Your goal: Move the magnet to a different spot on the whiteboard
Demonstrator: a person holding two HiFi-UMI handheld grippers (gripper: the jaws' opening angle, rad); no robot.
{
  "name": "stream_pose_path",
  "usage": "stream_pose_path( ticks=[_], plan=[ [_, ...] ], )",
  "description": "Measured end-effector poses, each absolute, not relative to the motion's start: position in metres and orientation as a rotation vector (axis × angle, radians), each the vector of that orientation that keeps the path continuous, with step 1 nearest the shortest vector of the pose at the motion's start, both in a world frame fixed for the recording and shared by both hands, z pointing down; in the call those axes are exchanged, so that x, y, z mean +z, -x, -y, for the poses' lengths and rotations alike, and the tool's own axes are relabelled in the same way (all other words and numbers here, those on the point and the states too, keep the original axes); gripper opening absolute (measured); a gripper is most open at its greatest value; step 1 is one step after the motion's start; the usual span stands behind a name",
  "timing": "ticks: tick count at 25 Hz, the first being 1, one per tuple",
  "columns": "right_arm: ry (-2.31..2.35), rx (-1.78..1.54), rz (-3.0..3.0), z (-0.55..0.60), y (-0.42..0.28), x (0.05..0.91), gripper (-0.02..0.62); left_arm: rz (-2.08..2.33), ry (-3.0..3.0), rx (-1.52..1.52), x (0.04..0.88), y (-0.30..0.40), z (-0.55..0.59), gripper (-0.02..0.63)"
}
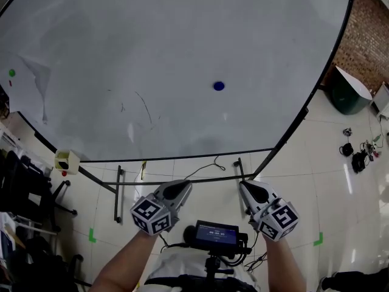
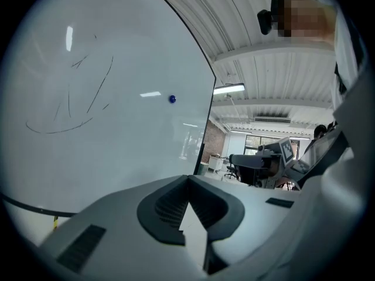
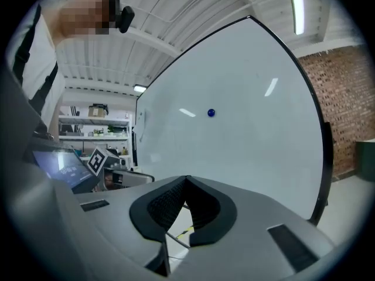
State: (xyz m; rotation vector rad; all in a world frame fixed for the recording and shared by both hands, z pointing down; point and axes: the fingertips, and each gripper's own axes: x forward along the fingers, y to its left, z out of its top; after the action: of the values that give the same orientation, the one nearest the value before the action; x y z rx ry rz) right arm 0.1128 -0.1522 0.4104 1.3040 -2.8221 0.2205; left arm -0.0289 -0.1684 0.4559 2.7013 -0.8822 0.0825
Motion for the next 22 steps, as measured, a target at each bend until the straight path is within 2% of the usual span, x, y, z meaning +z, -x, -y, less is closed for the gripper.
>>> stream_pose_path(
  ticks=[22],
  plan=[
    [-1.145,-0.388,2.529,0.280,-0.033,0.328,0.032,0.820,-2.750,0.044,0.448,0.076,0.252,0.026]
  ],
)
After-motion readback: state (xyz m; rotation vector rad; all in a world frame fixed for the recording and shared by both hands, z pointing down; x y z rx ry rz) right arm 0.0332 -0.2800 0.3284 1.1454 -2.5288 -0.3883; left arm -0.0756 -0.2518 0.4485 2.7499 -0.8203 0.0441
